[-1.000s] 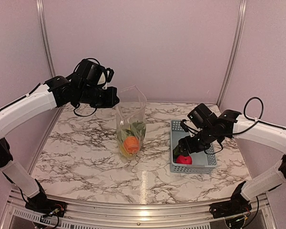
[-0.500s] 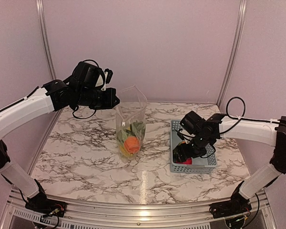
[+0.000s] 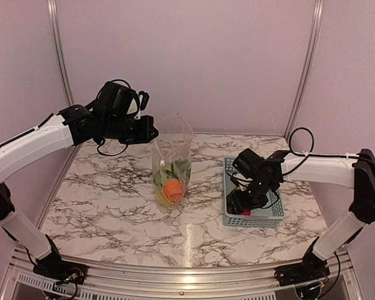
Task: Place the food in the zip-top bag and seal the zipper
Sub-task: Pick up the fake fruit from the bin, then place the fake fruit in the zipper food storage bag.
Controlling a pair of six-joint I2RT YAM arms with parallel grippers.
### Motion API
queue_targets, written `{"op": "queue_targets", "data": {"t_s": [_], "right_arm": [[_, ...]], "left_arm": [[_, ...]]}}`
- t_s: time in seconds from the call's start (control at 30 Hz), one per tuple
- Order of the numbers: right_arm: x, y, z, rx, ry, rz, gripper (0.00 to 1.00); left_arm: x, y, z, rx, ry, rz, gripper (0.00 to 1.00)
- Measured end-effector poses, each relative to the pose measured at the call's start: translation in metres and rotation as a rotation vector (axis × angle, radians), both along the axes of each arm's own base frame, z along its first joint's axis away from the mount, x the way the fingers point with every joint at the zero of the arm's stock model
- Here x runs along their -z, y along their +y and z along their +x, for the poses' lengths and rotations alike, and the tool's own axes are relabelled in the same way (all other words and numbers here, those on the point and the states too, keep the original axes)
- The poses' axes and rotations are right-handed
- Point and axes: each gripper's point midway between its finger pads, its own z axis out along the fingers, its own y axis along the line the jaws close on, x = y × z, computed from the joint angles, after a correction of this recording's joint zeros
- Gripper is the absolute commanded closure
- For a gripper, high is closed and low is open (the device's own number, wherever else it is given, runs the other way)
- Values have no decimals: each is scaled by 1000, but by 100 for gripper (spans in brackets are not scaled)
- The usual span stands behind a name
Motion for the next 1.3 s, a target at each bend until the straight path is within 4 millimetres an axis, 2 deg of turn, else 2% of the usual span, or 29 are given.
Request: {"op": "queue_targets", "data": {"t_s": [0.13, 0.2, 0.33, 0.6, 0.7, 0.87, 1.03, 1.17, 1.3], "right_arm": [[-13, -5, 3, 8, -15, -30, 45], [-32, -5, 10, 14, -53, -30, 46], [-83, 3, 28, 24, -157, 18, 50], [-197, 41, 65, 2, -379, 201, 54], [-245, 62, 70, -29, -479, 293, 55], [-296, 91, 67, -83, -580, 414, 56], [-320, 117, 64, -128, -636, 510, 56], [-322, 132, 68, -146, -646, 548, 57], [-316, 149, 74, -168, -637, 570, 56]], "left_arm": [[0, 0, 0, 1, 0, 1, 100], [0, 0, 0, 1, 0, 1, 100], [0, 0, 0, 1, 1, 1, 100], [-1, -3, 2, 5, 0, 2, 100], [-1, -6, 3, 14, 6, 1, 100], [-2, -8, 4, 18, 8, 0, 100], [0, -8, 4, 18, 13, 5, 100], [-1, -8, 3, 18, 17, 8, 100], [-2, -8, 3, 19, 16, 5, 100]]}}
